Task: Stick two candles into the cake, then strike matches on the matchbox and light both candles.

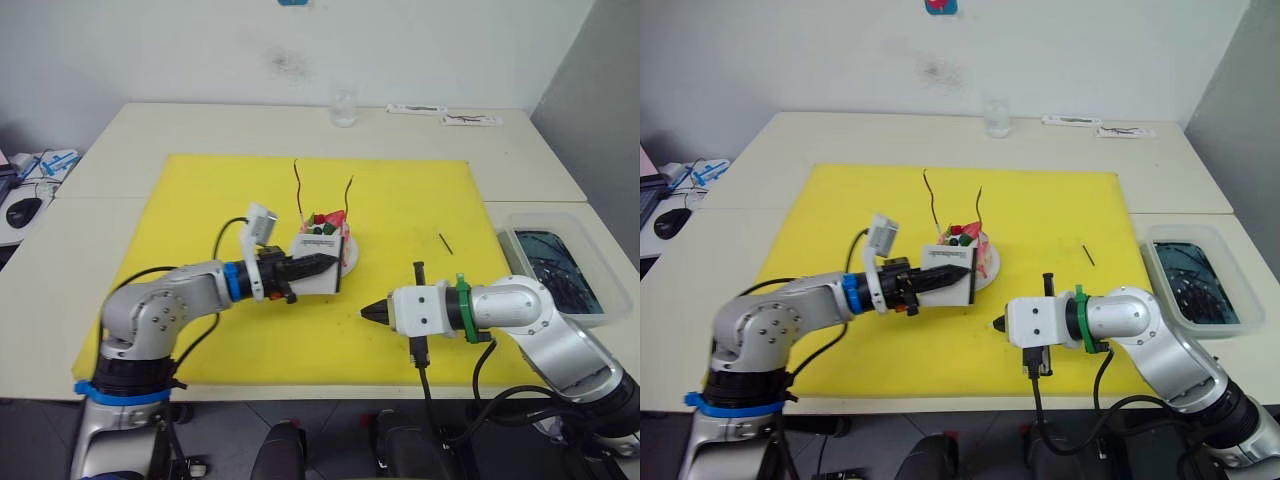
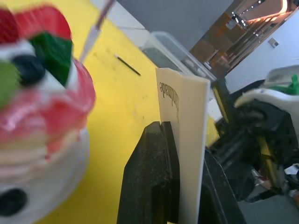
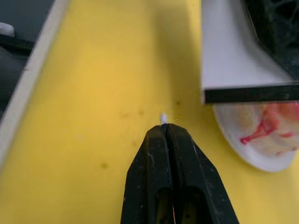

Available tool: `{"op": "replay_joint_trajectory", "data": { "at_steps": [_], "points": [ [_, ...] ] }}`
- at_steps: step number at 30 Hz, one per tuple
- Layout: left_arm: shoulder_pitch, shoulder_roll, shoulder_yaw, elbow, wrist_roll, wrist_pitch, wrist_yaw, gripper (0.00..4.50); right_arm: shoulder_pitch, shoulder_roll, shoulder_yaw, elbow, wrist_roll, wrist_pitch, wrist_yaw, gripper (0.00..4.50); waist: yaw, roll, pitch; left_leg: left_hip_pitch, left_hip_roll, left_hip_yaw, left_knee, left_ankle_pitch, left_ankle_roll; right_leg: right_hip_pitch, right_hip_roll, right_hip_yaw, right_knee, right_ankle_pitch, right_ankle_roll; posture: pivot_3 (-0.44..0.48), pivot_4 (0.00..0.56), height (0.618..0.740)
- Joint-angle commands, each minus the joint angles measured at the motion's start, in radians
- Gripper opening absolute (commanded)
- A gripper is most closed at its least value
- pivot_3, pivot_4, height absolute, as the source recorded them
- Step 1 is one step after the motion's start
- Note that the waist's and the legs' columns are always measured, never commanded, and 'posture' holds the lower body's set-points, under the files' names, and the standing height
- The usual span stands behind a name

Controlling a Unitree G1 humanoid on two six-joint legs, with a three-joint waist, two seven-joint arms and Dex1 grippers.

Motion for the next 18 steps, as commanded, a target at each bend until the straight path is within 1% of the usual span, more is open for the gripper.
{"op": "replay_joint_trajectory", "data": {
  "at_steps": [1,3,8,18],
  "points": [
    [0.046,0.034,0.022,-0.037,-0.008,-0.007,-0.035,0.00,-0.022,-0.005,-0.069,-0.044,0.044,0.034,-0.004,0.03,-0.001,0.000,0.000,0.000,0.000,0.000,0.000,0.000,0.000,0.000,0.000,0.000,0.000,0.000,0.000,0.000,0.150,0.740],
    [0.082,0.050,0.015,-0.062,-0.003,-0.010,-0.044,0.00,-0.028,0.004,-0.085,-0.042,0.052,0.055,-0.019,0.03,-0.001,0.000,0.000,0.000,0.000,0.000,0.000,0.000,0.000,0.000,0.000,0.000,0.000,0.000,0.000,0.000,0.150,0.740],
    [0.128,0.032,0.023,-0.094,-0.015,-0.009,-0.015,0.00,-0.045,0.032,-0.098,-0.032,0.055,0.098,-0.061,0.03,0.004,0.000,0.000,-0.001,0.000,-0.001,0.001,0.000,0.000,0.000,0.000,0.000,0.000,0.000,0.000,0.000,0.150,0.740],
    [0.103,-0.029,-0.009,-0.095,-0.020,0.003,0.012,0.00,-0.077,0.082,-0.038,-0.002,-0.006,0.111,-0.139,0.03,0.011,0.000,0.000,-0.001,0.000,0.000,0.001,0.000,0.000,0.000,0.000,0.000,0.000,0.000,0.000,0.000,0.150,0.740]
  ]
}}
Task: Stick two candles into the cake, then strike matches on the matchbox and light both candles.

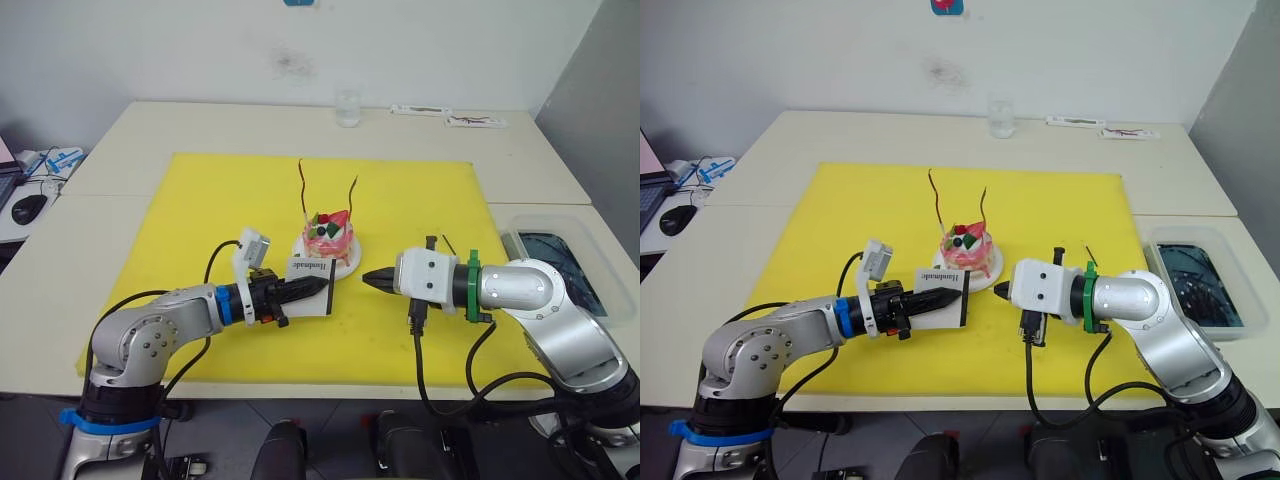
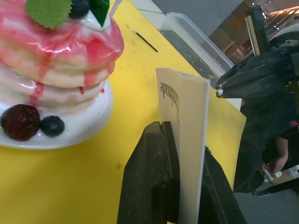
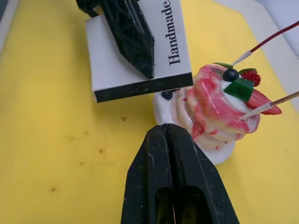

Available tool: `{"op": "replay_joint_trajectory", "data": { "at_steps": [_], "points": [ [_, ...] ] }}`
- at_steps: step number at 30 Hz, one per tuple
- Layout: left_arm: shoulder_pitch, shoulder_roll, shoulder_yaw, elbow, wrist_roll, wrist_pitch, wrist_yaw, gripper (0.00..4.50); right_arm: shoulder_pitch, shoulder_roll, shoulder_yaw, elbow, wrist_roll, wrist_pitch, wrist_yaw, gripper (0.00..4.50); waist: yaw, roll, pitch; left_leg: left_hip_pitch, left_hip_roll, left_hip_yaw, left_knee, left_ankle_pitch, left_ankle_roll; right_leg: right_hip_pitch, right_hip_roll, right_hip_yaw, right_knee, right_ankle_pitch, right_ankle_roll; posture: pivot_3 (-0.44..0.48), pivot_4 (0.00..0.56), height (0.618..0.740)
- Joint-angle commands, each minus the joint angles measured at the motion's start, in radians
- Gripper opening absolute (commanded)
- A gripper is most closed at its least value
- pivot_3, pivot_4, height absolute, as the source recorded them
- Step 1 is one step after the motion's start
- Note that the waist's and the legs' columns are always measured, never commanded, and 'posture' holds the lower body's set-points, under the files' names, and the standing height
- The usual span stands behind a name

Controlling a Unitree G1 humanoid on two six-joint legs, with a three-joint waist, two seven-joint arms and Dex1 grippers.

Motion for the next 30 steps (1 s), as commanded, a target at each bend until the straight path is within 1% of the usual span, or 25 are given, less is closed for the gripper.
{"op": "replay_joint_trajectory", "data": {
  "at_steps": [1,14,30],
  "points": [
    [-0.026,-0.009,-0.001,-0.028,-0.018,-0.003,0.001,0.00,-0.030,0.017,0.018,-0.003,-0.025,-0.004,-0.022,0.03,0.000,0.000,0.000,0.000,0.000,0.000,0.000,0.000,0.000,0.000,0.000,0.000,0.000,0.000,0.000,0.000,0.150,0.740],
    [-0.059,-0.019,-0.010,-0.007,-0.026,0.010,-0.002,0.00,-0.053,0.062,0.111,0.041,-0.096,-0.043,-0.021,0.03,0.000,0.000,0.000,0.000,0.000,0.000,0.000,0.000,0.000,0.000,0.000,0.000,0.000,0.000,0.000,0.000,0.150,0.740],
    [-0.056,-0.011,-0.003,-0.004,-0.024,0.010,-0.005,0.00,-0.043,0.065,0.112,0.066,-0.115,-0.074,-0.010,0.03,0.000,0.000,0.000,0.000,0.000,0.000,0.000,0.000,0.000,0.000,0.000,0.000,0.000,0.000,0.000,0.000,0.150,0.740]
  ]
}}
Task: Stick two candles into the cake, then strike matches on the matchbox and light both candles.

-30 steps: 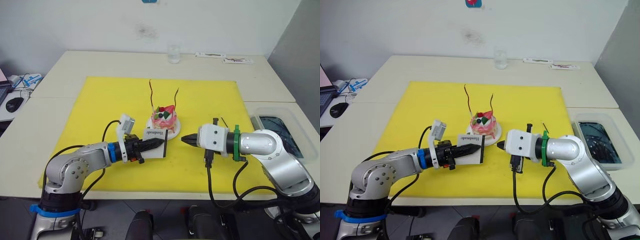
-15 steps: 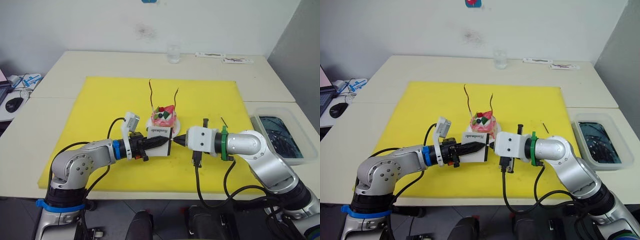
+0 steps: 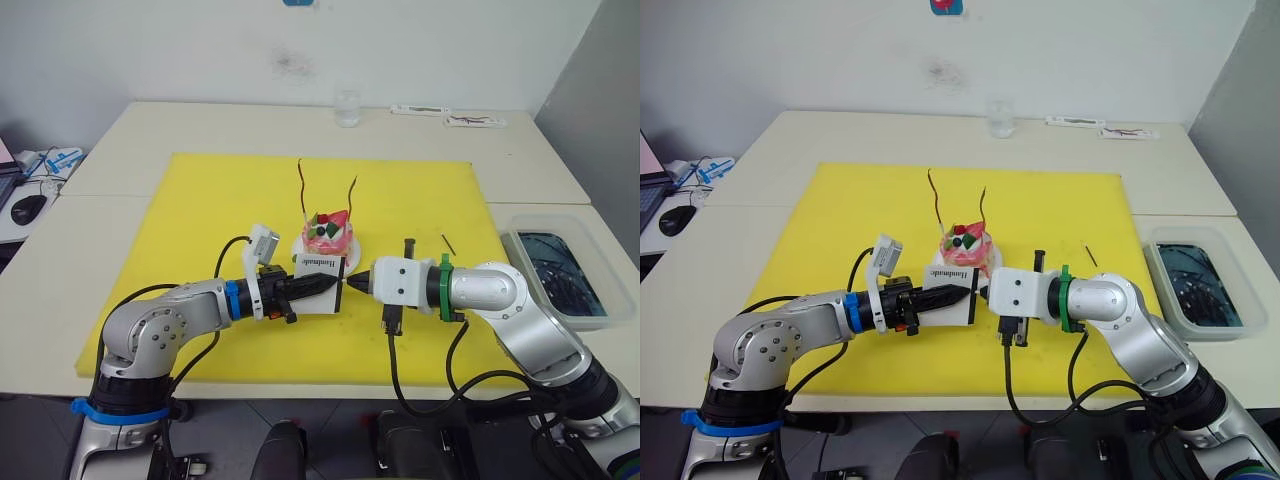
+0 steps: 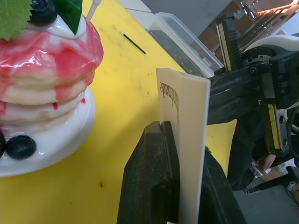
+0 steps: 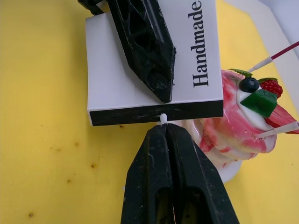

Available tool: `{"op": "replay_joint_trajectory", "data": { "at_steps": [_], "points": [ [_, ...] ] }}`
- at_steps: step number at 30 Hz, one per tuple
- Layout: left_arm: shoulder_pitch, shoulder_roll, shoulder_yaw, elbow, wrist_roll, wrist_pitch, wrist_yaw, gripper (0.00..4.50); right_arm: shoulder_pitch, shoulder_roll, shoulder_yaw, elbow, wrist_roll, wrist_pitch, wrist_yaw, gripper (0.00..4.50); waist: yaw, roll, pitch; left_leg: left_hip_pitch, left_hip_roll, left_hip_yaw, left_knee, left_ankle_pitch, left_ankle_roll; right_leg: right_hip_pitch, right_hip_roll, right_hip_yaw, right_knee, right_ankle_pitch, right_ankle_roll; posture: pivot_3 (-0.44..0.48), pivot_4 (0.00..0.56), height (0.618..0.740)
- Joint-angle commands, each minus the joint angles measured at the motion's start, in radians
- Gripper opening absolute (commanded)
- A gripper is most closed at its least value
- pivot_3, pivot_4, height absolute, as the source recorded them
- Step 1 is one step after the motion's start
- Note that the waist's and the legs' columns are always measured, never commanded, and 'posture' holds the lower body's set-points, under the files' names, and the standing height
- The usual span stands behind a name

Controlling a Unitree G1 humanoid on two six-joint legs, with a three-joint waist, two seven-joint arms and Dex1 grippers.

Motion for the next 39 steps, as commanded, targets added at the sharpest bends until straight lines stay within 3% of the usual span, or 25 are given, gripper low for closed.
{"op": "replay_joint_trajectory", "data": {
  "at_steps": [1,23,28,30,33,39],
  "points": [
    [-0.015,0.002,0.012,-0.020,-0.017,-0.007,-0.011,0.00,-0.003,0.006,0.000,-0.006,-0.004,-0.026,0.004,0.03,0.000,0.000,0.000,0.000,0.000,0.000,0.000,0.000,0.000,0.000,0.000,0.000,0.000,0.000,0.000,0.000,0.150,0.740],
    [-0.023,-0.046,0.029,-0.032,-0.041,0.011,0.024,0.00,-0.002,0.053,0.060,0.038,-0.050,-0.058,0.020,0.03,0.000,0.000,0.000,0.000,0.000,0.000,0.000,0.000,0.000,0.000,0.000,0.000,0.000,0.000,0.000,0.000,0.150,0.740],
    [-0.103,-0.085,0.108,0.003,-0.094,0.016,0.077,0.00,0.042,0.001,0.065,-0.028,-0.025,-0.047,0.078,0.03,0.003,0.000,0.000,0.000,0.000,0.000,0.000,0.000,0.000,0.000,0.000,0.000,0.000,0.000,0.000,0.000,0.150,0.740],
    [-0.138,-0.077,0.154,0.019,-0.128,0.034,0.100,0.00,0.064,-0.028,0.053,-0.055,-0.015,-0.046,0.103,0.03,0.005,0.000,0.000,-0.001,0.000,-0.002,0.001,0.000,0.000,0.000,0.000,-0.001,0.000,0.000,0.000,0.000,0.150,0.740],
    [-0.145,0.008,0.209,0.007,-0.174,0.079,0.094,0.00,0.080,-0.067,0.006,-0.101,0.018,-0.033,0.132,0.03,-0.006,0.000,0.000,-0.001,0.000,-0.001,0.000,0.000,0.000,0.000,0.000,-0.001,0.000,0.000,0.000,0.000,0.150,0.740],
    [-0.021,0.129,0.206,-0.080,-0.205,0.115,0.047,0.00,0.065,-0.078,-0.061,-0.129,0.077,0.019,0.127,0.03,-0.020,0.000,0.000,0.001,0.000,-0.001,0.000,0.000,0.000,0.000,0.000,0.000,0.002,0.000,-0.001,0.000,0.150,0.740]
  ]
}}
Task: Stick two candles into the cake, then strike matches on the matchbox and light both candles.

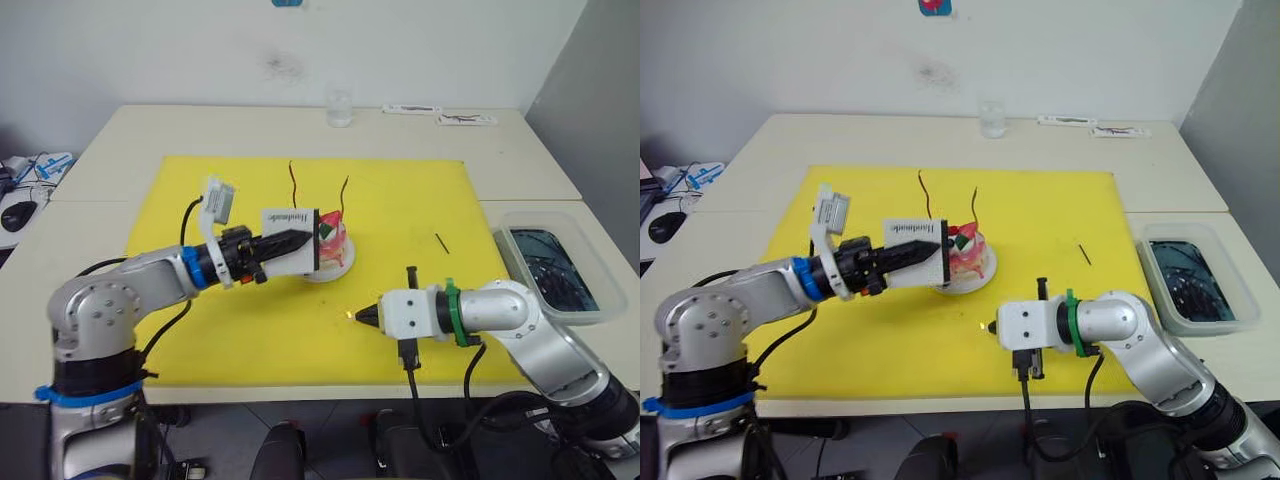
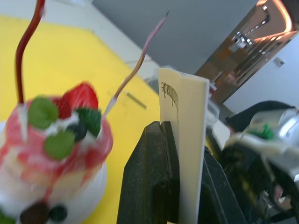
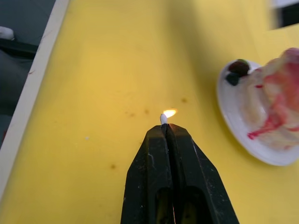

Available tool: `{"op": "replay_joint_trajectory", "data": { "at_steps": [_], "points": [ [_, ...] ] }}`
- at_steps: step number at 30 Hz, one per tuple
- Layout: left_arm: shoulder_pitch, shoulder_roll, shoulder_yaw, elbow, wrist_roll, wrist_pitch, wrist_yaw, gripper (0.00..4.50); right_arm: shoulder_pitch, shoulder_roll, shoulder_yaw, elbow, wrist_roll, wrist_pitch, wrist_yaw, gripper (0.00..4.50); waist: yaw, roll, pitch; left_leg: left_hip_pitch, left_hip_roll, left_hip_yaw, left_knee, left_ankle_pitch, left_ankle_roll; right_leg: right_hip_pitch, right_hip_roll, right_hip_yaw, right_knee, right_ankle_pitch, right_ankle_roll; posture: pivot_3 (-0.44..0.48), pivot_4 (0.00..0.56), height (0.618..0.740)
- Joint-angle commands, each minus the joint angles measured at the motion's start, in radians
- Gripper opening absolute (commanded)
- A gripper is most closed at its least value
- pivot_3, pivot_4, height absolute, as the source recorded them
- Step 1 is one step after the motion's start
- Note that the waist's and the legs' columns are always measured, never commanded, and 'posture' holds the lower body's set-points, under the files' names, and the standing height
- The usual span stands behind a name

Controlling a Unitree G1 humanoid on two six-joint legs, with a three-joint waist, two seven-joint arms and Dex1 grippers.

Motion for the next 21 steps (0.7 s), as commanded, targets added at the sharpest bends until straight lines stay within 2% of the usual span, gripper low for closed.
{"op": "replay_joint_trajectory", "data": {
  "at_steps": [1,9,13,21],
  "points": [
    [0.051,0.036,0.001,-0.071,-0.013,-0.010,-0.028,0.00,-0.021,0.005,-0.052,-0.044,0.039,0.029,-0.005,0.03,0.001,0.000,0.000,0.000,0.000,0.000,0.000,0.000,0.000,0.000,0.000,0.000,0.000,0.000,0.000,0.000,0.150,0.740],
    [0.223,0.088,-0.089,-0.086,0.155,-0.149,-0.102,0.00,-0.091,0.061,-0.076,-0.025,0.065,0.098,-0.058,0.03,0.005,0.000,0.000,0.000,0.000,0.001,0.001,0.000,0.000,0.000,0.000,0.000,0.000,-0.002,-0.003,0.000,0.150,0.740],
    [0.268,0.060,-0.127,-0.050,0.242,-0.231,-0.096,0.00,-0.171,0.138,-0.066,0.017,0.056,0.144,-0.118,0.03,0.004,0.000,0.000,0.000,0.000,0.000,0.000,0.000,0.000,0.000,0.000,0.000,0.000,-0.002,-0.003,0.000,0.150,0.740],
    [0.286,0.023,-0.158,-0.018,0.298,-0.282,-0.106,0.00,-0.314,0.341,-0.038,0.151,-0.007,0.183,-0.304,0.03,0.005,0.000,0.000,0.000,0.000,0.000,0.000,0.000,0.000,0.000,0.000,0.000,0.000,-0.001,-0.001,0.000,0.150,0.740]
  ]
}}
